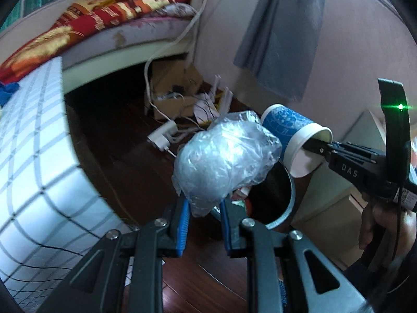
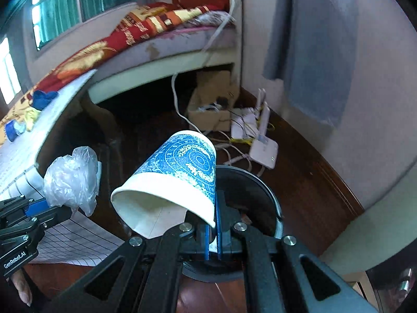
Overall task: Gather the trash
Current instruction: 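Carry the plastic bag and blue paper cup in both tools over the bin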
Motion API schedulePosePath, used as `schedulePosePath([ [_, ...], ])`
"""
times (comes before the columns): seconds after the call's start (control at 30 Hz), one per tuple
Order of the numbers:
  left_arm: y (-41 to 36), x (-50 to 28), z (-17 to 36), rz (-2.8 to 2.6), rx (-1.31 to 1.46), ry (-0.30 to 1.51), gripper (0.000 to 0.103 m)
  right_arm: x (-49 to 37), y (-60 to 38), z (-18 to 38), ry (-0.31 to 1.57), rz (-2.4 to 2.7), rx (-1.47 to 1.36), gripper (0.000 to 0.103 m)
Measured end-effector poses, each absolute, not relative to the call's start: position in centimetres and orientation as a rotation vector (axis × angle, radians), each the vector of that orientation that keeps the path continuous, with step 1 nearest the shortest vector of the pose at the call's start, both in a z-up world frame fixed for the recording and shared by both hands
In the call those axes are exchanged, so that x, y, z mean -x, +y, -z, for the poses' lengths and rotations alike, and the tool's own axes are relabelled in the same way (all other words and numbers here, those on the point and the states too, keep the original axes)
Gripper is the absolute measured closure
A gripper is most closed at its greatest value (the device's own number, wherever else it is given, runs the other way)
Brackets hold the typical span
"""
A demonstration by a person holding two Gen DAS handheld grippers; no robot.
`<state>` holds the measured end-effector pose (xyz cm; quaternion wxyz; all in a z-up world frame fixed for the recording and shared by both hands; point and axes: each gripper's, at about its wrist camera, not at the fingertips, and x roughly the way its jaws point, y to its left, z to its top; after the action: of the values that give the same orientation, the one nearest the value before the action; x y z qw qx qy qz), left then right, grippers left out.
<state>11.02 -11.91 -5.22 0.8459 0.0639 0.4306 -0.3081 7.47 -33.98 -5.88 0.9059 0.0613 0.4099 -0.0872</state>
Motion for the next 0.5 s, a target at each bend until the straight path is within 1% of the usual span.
schedulePosePath([
  [0.27,-16.3,-12.2,8.9,0.702,-0.195,1.000,0.080,-6.9,-37.0,10.4,0.954,0.217,-0.129,0.099],
  [0.5,-18.8,-13.2,11.7,0.712,-0.224,1.066,0.080,-7.5,-38.4,13.1,1.006,0.228,-0.117,0.099],
])
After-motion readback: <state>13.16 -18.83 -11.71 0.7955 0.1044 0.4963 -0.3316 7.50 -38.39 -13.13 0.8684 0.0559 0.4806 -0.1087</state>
